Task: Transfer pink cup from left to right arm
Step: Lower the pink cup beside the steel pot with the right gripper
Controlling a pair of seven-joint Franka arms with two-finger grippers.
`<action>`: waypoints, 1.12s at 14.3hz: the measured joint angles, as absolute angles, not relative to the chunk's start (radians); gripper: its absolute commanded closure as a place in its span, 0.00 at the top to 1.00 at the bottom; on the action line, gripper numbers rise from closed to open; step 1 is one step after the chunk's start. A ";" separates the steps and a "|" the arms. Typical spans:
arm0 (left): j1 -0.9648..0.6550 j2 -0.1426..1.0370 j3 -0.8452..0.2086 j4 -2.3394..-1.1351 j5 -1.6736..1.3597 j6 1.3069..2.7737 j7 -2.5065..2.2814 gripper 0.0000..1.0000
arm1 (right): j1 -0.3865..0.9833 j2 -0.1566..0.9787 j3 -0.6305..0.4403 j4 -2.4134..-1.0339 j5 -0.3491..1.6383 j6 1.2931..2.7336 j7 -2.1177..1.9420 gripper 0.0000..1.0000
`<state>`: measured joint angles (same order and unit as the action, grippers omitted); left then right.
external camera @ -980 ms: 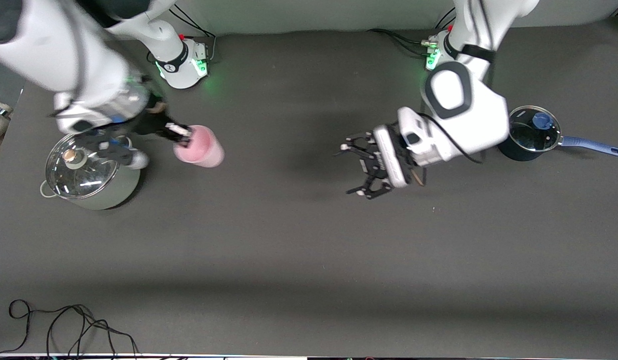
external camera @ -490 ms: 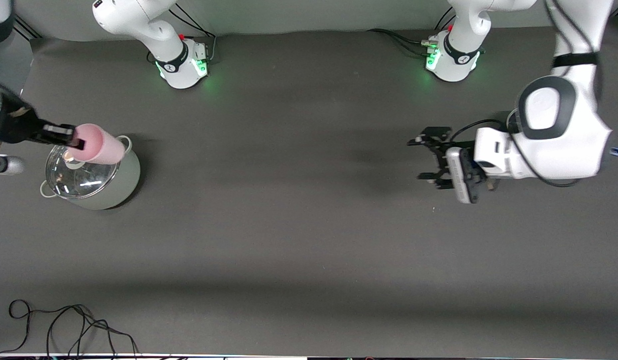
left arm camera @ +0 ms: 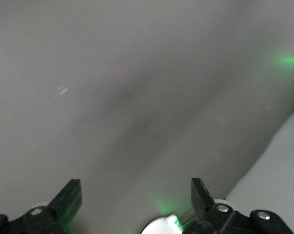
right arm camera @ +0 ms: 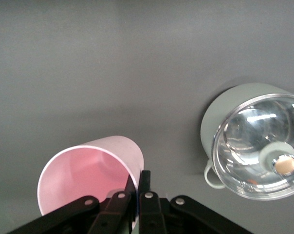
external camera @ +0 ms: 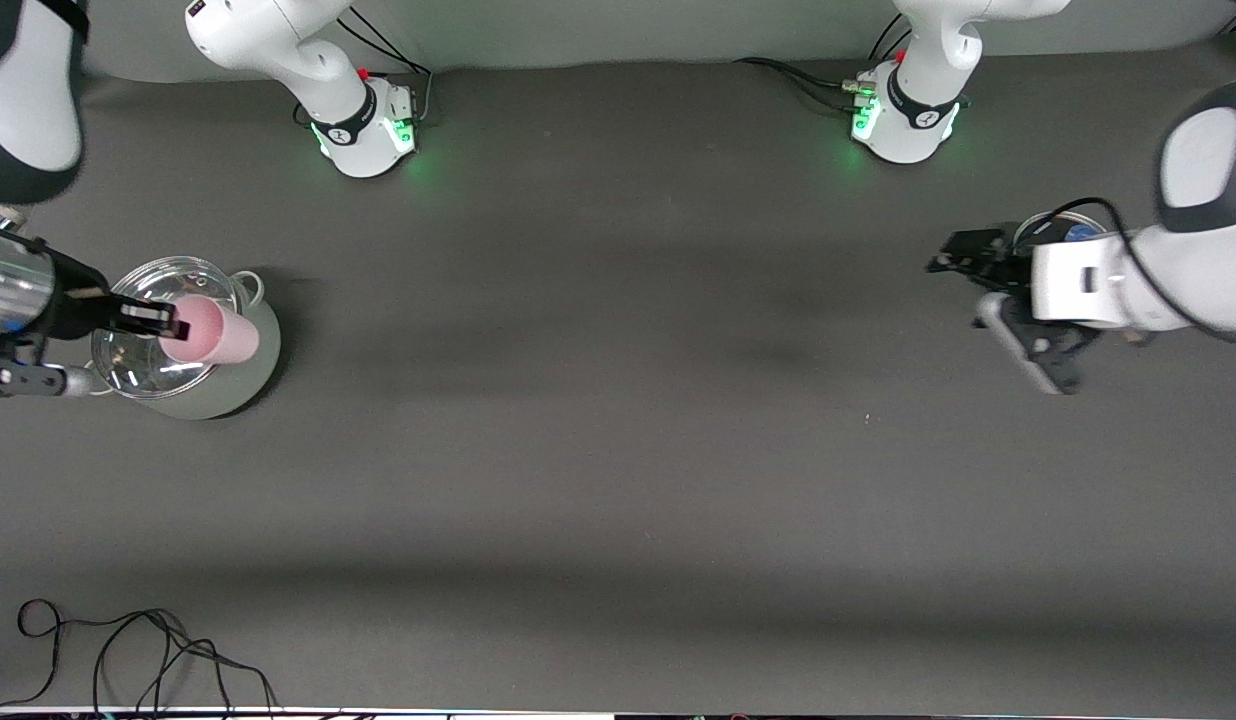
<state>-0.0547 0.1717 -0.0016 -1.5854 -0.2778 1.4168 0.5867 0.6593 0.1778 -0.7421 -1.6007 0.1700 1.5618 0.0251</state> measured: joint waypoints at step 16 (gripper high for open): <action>-0.022 0.125 -0.010 -1.517 -0.006 1.481 -0.001 1.00 | 0.743 0.167 -0.727 -2.267 0.159 2.365 0.024 0.00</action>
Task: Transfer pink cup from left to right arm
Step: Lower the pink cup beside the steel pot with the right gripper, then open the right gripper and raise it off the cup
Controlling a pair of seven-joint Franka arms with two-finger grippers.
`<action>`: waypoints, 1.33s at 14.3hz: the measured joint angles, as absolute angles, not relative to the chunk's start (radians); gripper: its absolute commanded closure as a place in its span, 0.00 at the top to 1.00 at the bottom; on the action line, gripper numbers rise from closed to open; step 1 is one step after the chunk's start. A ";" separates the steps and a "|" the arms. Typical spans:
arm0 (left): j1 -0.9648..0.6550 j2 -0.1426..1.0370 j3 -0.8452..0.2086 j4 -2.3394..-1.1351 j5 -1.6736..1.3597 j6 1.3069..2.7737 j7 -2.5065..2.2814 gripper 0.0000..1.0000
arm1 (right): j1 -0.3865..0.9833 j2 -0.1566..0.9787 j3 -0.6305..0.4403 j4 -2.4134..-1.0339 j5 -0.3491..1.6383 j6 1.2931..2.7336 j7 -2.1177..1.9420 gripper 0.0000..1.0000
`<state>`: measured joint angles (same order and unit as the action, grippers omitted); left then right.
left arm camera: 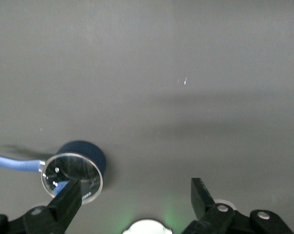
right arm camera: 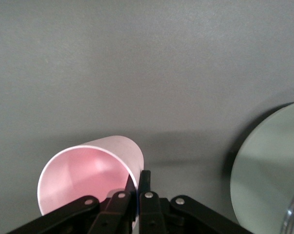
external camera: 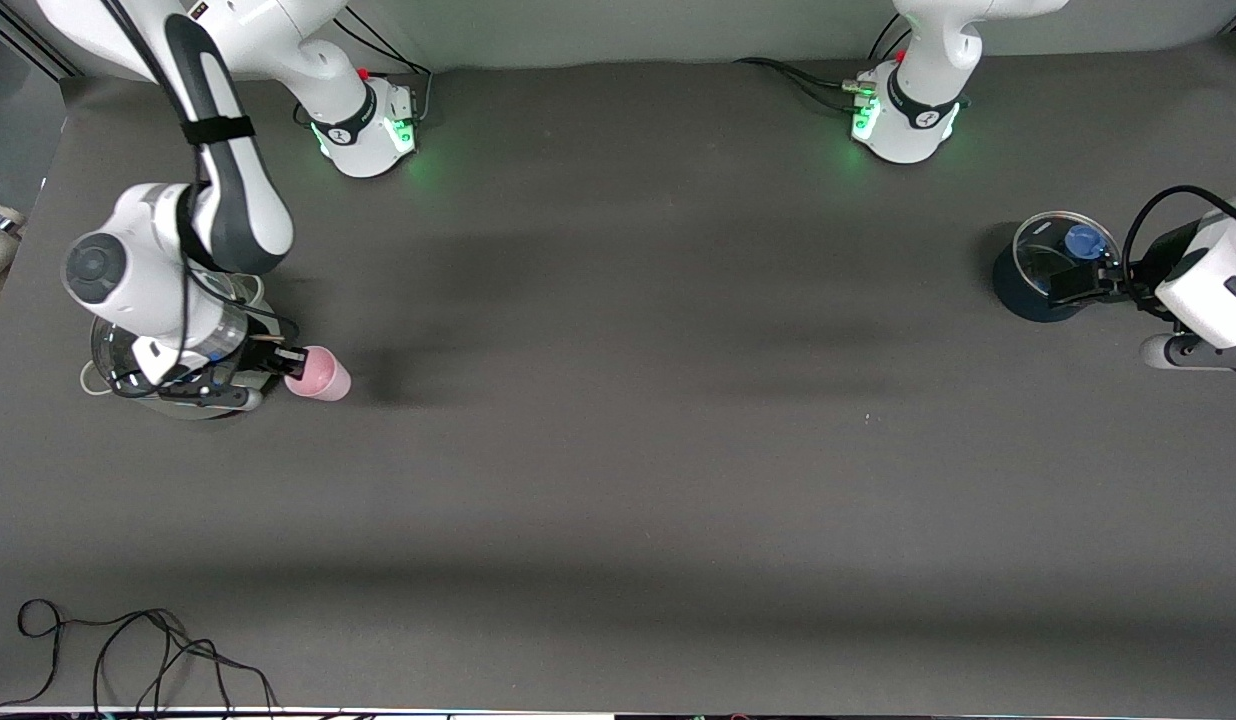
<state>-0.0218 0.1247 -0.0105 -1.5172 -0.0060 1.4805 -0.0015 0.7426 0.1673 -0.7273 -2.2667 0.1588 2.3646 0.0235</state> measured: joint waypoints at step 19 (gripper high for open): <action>-0.029 0.034 -0.015 -1.642 -0.001 1.560 -0.002 1.00 | 0.746 0.304 -0.742 -2.150 0.356 2.318 -0.099 1.00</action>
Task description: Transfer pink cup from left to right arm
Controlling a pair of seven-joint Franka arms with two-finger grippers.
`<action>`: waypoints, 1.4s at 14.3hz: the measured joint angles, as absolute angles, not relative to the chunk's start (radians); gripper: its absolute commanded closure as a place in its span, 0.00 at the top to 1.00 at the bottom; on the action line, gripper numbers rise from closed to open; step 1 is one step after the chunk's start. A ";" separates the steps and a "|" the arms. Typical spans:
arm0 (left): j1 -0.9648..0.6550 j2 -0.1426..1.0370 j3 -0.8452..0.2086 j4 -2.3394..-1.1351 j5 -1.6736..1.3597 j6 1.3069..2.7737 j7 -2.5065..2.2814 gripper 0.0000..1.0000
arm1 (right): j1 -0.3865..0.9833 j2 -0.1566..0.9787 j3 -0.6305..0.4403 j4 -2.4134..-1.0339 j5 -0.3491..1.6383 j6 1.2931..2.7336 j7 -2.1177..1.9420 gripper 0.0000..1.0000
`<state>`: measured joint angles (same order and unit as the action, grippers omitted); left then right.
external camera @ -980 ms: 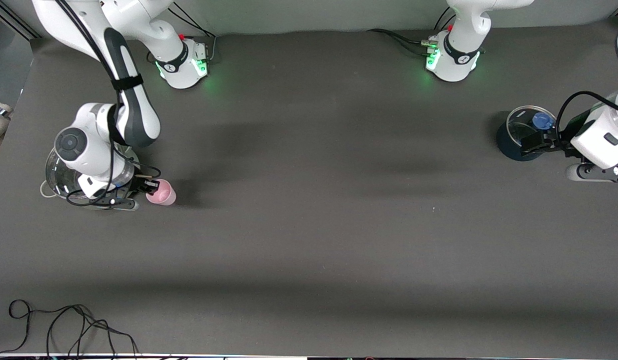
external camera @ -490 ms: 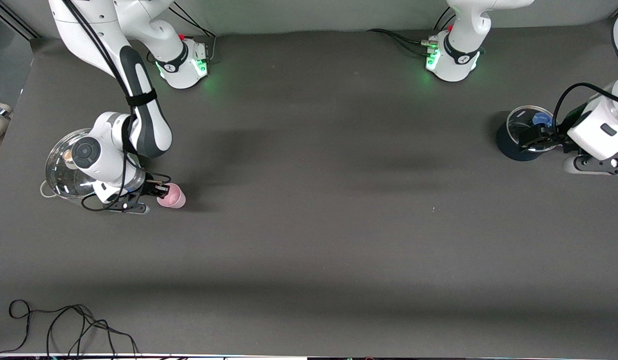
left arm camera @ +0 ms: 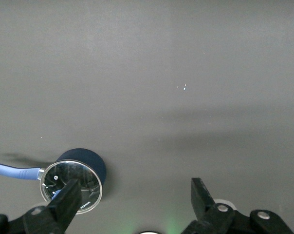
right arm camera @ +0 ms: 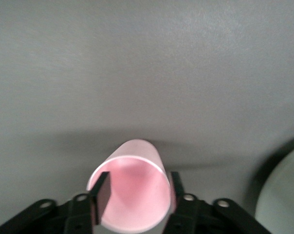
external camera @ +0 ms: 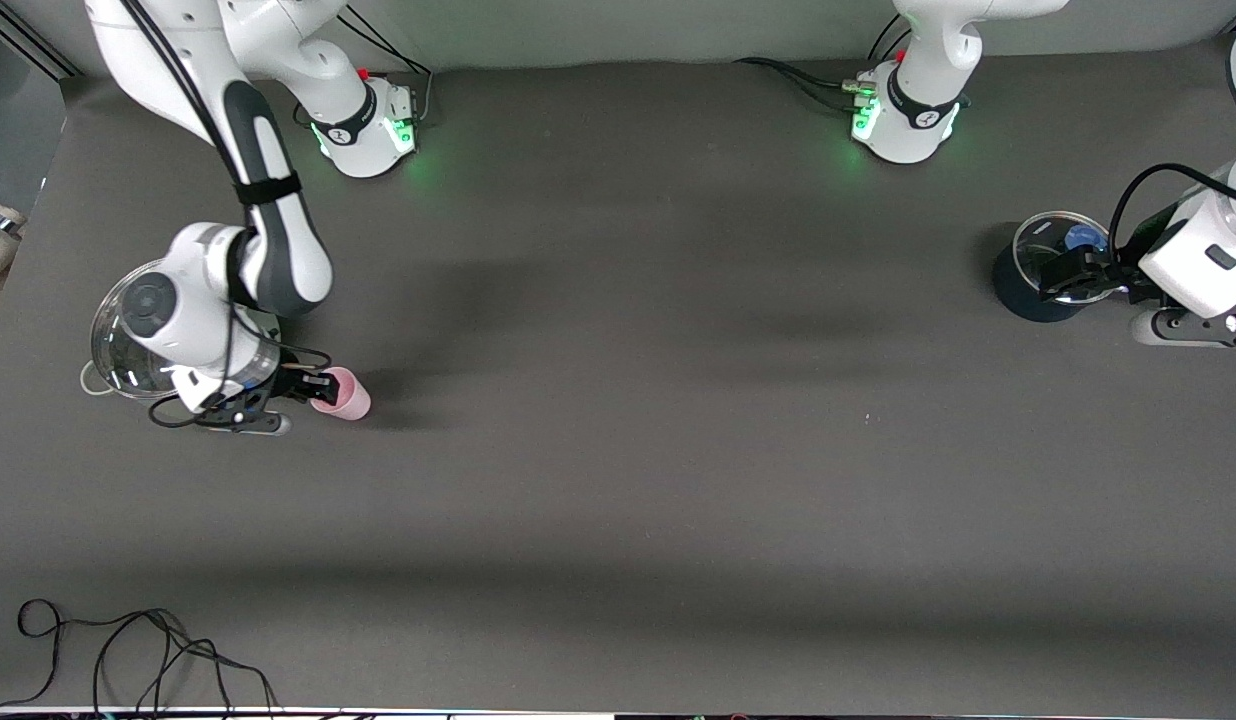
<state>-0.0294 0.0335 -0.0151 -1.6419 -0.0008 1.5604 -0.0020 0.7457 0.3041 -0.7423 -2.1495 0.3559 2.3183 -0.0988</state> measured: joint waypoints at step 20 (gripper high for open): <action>-0.032 0.042 -0.017 -1.639 -0.004 1.578 -0.002 1.00 | 0.737 0.238 -0.998 -1.362 0.220 1.388 -0.114 1.00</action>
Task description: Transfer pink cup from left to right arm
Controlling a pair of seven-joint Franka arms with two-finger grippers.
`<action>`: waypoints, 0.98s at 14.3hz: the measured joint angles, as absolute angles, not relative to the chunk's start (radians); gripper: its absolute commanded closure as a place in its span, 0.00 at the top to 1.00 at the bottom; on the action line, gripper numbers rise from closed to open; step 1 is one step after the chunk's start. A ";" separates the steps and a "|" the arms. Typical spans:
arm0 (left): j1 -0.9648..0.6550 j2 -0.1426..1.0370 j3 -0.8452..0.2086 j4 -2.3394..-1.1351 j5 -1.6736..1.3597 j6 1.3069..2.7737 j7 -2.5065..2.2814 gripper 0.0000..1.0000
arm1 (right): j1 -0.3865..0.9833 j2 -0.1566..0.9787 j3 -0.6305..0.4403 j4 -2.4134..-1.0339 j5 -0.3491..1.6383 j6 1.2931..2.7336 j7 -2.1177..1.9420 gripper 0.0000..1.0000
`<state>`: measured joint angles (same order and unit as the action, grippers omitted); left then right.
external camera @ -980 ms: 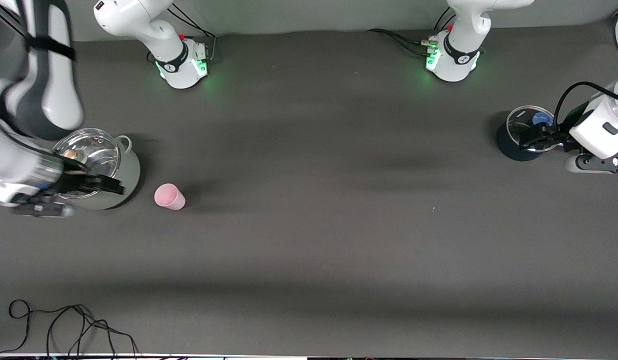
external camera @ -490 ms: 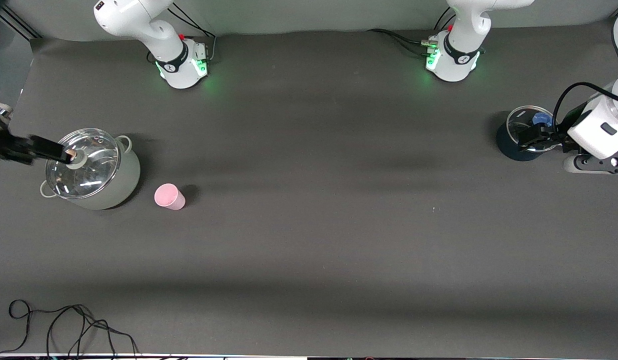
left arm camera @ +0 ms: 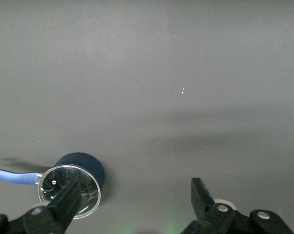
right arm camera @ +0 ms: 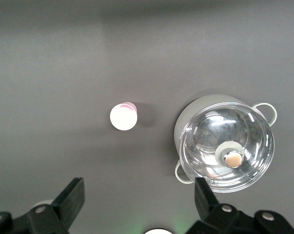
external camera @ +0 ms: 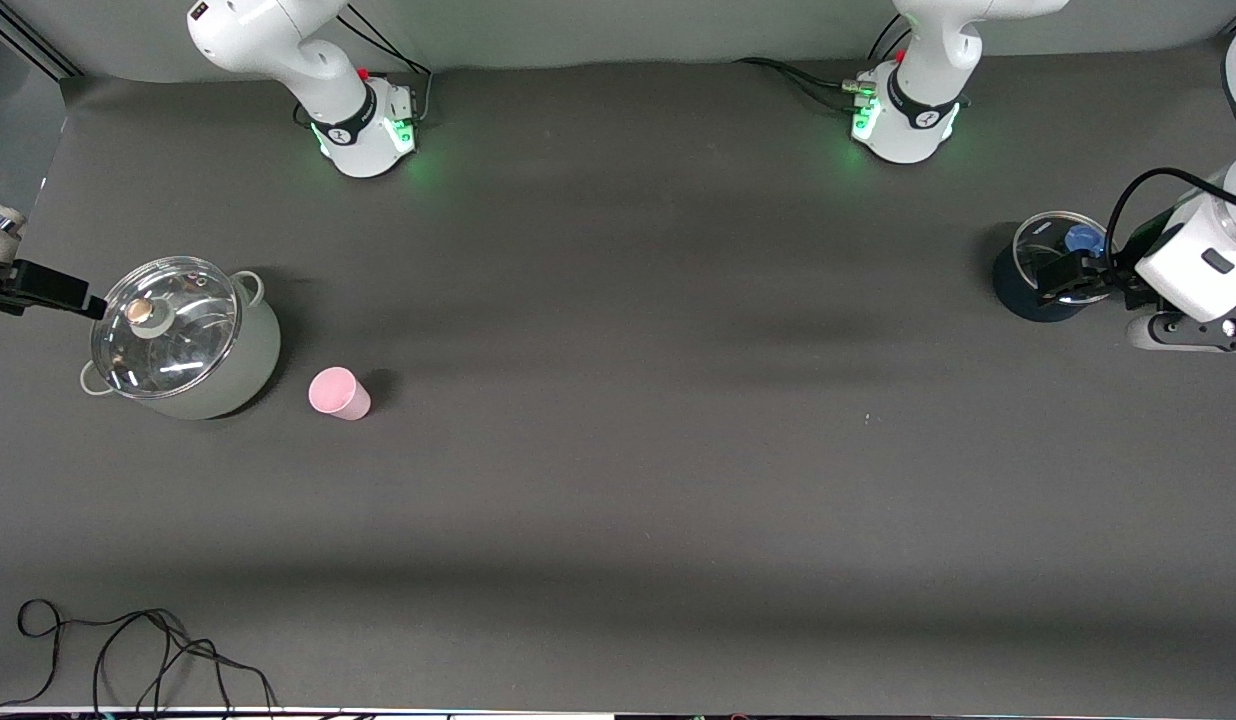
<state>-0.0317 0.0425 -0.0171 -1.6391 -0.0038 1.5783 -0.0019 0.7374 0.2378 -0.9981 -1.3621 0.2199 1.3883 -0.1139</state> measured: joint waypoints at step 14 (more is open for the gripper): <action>-0.035 0.058 -0.020 -1.616 -0.004 1.582 -0.002 1.00 | 0.314 0.208 -0.603 -1.360 0.167 1.389 -0.132 1.00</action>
<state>-0.0347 0.0577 -0.0197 -1.6156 -0.0040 1.5821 -0.0019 0.3136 0.2084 -0.6027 -1.3598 0.1672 1.3888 -0.1316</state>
